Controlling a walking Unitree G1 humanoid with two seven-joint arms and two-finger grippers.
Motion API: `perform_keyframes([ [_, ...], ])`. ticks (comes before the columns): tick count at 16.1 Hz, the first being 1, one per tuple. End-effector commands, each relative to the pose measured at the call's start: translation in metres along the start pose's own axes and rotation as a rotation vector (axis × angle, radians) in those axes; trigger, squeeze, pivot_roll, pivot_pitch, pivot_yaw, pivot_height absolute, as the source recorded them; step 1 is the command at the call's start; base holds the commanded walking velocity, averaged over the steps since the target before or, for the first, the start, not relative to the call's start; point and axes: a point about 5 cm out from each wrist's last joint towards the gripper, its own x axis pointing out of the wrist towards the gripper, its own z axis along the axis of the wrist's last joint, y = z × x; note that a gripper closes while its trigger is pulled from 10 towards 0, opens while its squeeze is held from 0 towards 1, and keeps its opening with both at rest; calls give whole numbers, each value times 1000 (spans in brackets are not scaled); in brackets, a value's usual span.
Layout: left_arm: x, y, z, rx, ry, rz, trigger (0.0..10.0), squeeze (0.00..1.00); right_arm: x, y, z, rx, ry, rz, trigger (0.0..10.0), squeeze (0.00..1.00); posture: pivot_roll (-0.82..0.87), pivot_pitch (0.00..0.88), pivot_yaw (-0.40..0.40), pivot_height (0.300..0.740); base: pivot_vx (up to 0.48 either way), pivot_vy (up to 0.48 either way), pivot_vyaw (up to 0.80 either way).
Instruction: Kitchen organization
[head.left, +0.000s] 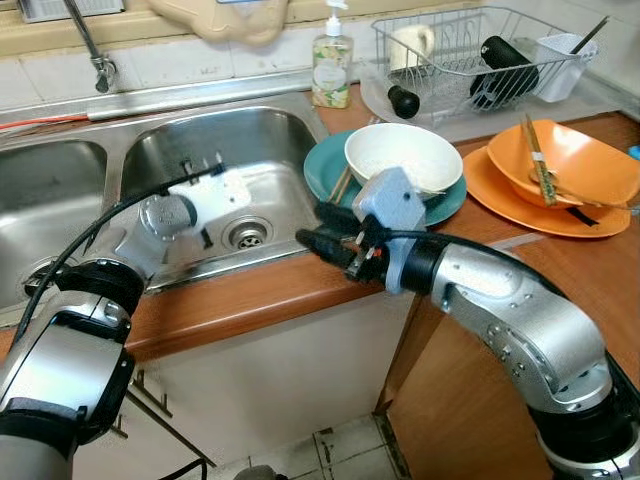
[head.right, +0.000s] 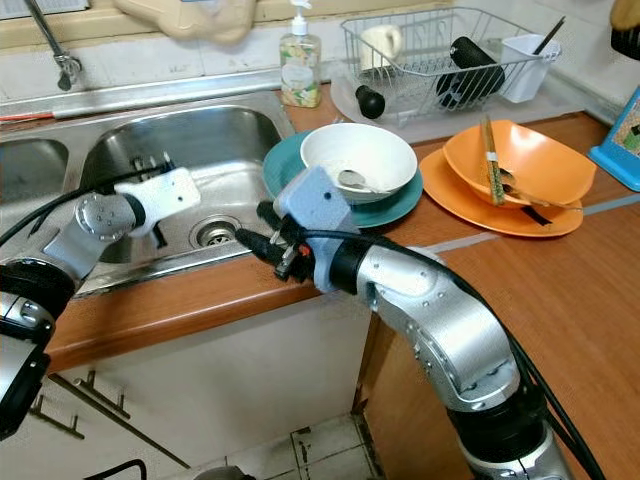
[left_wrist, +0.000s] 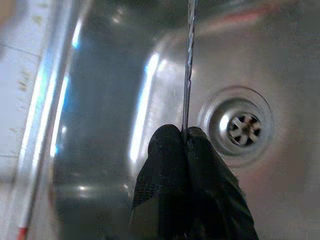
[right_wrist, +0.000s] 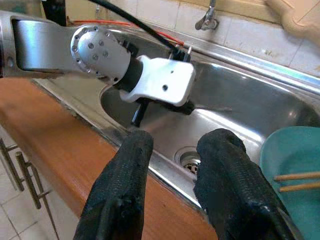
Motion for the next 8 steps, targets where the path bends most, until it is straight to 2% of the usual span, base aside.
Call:
perform_keyframes([
  [1, 0, 4, 1, -16, 13, -16, 10000, 1000, 0, 5, 1, -15, 5, 16, 10000, 0, -17, 0, 81, 740, 0, 0, 0],
  [3, 3, -3, -3, -26, 50, -92, 10000, 1000, 1, 6, -1, -11, 16, 15, 10000, 0, -20, 0, 88, 740, 0, 0, 0],
  [8, 3, -4, -4, -23, 62, -119, 10000, 1000, -2, 2, -3, -16, 30, -14, 10000, 0, -20, 0, 91, 740, 0, 0, 0],
])
